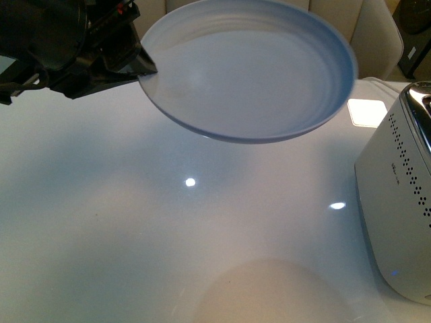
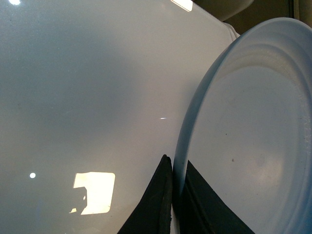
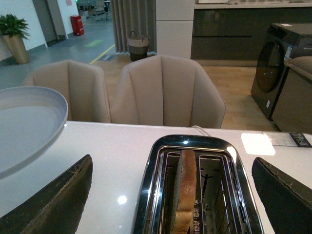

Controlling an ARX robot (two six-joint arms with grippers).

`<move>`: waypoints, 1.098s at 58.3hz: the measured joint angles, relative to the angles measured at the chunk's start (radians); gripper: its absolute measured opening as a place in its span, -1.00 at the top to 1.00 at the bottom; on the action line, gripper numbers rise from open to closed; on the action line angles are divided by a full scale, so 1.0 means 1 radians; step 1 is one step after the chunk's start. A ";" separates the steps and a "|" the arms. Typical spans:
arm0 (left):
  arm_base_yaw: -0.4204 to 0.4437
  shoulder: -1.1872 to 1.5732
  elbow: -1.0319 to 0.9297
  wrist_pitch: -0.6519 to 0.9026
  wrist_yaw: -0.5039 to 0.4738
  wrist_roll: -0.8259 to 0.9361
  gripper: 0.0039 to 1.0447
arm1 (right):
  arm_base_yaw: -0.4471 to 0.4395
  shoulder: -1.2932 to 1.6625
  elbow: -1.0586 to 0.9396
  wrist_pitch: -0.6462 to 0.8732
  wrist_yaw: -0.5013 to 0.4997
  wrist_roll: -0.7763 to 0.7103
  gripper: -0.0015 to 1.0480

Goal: Left arm holds plate, right arm toasts bread

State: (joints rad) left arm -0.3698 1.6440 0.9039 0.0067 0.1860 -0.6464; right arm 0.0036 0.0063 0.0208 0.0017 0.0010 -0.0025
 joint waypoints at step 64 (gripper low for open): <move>0.647 0.292 -0.018 0.127 0.302 0.547 0.94 | 0.000 -0.001 0.000 0.000 0.000 0.000 -0.83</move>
State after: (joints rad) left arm 0.2768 1.9358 0.8864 0.1341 0.4881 -0.0994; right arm 0.0036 0.0055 0.0208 0.0017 0.0013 -0.0025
